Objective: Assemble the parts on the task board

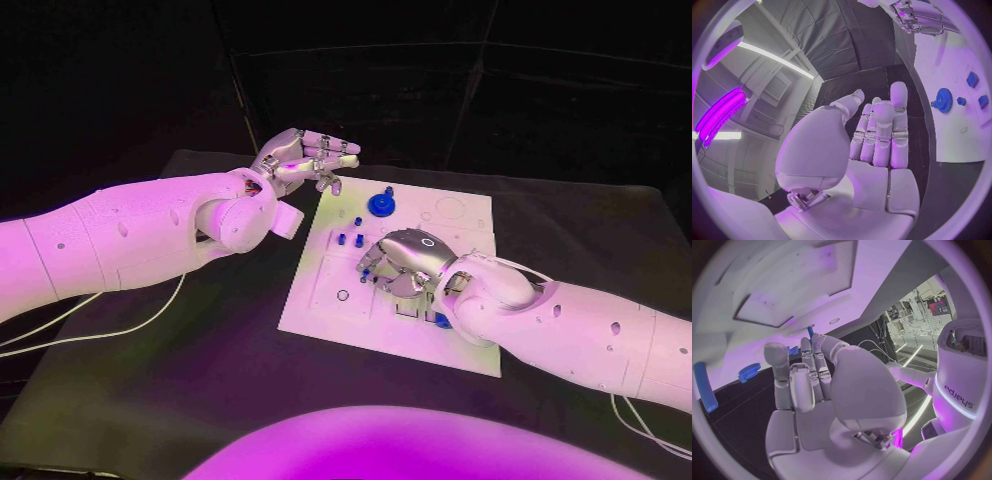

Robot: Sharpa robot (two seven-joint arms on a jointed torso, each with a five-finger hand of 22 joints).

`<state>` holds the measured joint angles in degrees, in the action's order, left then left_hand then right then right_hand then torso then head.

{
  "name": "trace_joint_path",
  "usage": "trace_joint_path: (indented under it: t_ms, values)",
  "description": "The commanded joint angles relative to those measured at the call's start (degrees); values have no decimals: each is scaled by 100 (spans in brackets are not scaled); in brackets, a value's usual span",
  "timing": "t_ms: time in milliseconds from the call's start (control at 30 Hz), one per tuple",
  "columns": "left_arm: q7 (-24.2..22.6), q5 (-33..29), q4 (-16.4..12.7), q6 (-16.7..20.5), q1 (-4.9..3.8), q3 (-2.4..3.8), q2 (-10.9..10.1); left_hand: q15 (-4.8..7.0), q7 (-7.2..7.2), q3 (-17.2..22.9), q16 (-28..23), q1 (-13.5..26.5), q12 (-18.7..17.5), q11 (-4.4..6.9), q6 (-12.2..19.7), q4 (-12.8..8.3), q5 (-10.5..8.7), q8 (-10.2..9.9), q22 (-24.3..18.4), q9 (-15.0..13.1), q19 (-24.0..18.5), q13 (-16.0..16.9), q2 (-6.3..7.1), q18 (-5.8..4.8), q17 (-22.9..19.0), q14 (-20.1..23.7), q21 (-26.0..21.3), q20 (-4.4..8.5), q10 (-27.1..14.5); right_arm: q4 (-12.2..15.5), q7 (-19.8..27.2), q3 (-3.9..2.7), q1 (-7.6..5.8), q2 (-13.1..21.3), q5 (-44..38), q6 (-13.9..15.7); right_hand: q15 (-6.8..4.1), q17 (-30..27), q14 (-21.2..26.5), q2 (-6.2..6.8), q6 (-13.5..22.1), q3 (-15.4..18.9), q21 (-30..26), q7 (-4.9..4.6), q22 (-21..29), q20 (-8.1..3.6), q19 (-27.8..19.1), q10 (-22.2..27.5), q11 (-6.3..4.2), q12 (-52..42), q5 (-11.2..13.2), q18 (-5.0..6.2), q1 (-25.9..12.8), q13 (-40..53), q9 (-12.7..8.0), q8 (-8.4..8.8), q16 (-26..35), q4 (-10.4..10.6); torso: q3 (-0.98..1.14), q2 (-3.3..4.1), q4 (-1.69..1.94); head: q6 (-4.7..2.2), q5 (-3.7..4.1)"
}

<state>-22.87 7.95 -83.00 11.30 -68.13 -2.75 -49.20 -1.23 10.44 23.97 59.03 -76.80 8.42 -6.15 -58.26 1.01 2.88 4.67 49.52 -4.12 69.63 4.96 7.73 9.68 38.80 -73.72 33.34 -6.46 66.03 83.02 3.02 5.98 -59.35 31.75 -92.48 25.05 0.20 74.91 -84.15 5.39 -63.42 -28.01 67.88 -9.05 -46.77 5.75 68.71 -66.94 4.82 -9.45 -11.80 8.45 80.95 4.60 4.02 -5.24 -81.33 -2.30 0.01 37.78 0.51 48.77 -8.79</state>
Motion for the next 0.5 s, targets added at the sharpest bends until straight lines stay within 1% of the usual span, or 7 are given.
trace_joint_path:
  t_ms: [33,233,500]
  values:
    - [-39,-23,-14,-67,-8,5,-1,11,19,-38,-11,-20,39,-2,12,3,-15,-22,-6,8,-25,6,-51,70,-6,41,-27,-26,-39,10,-41,1,-4,-1,-55,49,-16,200,-338,14,-37,-4,31,5,3,18,30,-53,2,34,35,-44,-60,-7,7,37,-16,9,-2,-4,0,1,0]
    - [-37,-23,-9,-71,-8,5,2,11,19,-38,-11,-20,39,-2,12,3,-15,-22,-6,8,-25,6,-51,70,-6,41,-27,-26,-39,21,-28,1,-4,-3,-62,70,-16,206,-339,14,-37,-4,38,6,-9,18,35,-54,1,35,38,-46,-61,-8,7,38,-20,8,4,-3,1,10,-5]
    - [-37,-23,-6,-76,-8,5,6,8,23,-52,-18,-16,46,-6,18,8,-14,-20,-14,10,-23,9,-55,70,-24,48,-35,-29,-49,24,-17,1,-3,-14,-63,55,-16,206,-339,14,-37,-4,38,6,-9,18,35,-54,1,35,38,-46,-61,-8,7,38,-20,8,1,1,-2,14,-11]
